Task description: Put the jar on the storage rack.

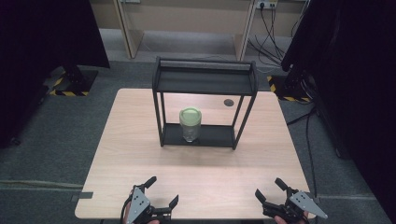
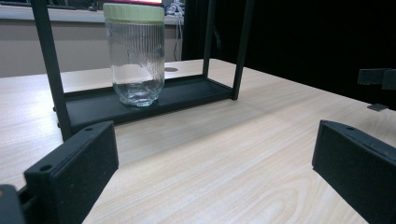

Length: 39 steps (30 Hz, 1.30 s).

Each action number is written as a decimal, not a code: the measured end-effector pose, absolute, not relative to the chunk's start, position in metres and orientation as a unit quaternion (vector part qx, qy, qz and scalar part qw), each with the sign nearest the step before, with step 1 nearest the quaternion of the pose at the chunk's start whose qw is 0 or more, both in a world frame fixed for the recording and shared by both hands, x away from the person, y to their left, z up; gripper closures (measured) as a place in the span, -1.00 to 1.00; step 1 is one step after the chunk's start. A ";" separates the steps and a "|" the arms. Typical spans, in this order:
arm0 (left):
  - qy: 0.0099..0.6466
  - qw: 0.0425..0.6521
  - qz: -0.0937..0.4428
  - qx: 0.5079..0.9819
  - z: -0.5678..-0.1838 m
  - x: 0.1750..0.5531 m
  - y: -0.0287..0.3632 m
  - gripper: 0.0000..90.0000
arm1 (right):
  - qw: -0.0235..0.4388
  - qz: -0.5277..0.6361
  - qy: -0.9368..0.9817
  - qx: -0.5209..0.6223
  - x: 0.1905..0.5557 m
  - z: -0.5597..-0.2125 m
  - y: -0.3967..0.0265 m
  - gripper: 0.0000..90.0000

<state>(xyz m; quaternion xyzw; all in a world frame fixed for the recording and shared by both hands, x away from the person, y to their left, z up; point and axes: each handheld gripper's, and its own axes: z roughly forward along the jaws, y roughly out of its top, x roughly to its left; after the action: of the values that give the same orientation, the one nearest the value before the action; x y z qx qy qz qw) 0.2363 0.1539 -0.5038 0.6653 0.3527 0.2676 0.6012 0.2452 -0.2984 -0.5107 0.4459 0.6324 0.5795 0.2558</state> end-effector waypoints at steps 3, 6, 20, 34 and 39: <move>0.354 0.602 0.267 0.664 -0.504 0.234 0.155 -1.00 | 0.256 0.580 0.632 0.446 0.245 -0.511 -0.298 -0.92; 0.356 0.602 0.267 0.663 -0.504 0.233 0.157 -1.00 | 0.256 0.580 0.632 0.446 0.245 -0.511 -0.298 -0.92; 0.361 0.602 0.264 0.661 -0.510 0.232 0.158 -1.00 | 0.256 0.579 0.634 0.444 0.245 -0.511 -0.298 -0.92; 0.361 0.604 0.268 0.658 -0.508 0.229 0.162 -1.00 | 0.257 0.578 0.636 0.441 0.245 -0.511 -0.297 -0.92; 0.359 0.603 0.269 0.660 -0.508 0.229 0.162 -1.00 | 0.257 0.578 0.636 0.441 0.245 -0.511 -0.297 -0.92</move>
<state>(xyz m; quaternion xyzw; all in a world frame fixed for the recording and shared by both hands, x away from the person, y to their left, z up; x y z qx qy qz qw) 0.2290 0.1620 -0.5082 0.6598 0.3590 0.2687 0.6030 0.2449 -0.2969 -0.5106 0.4413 0.6361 0.5784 0.2571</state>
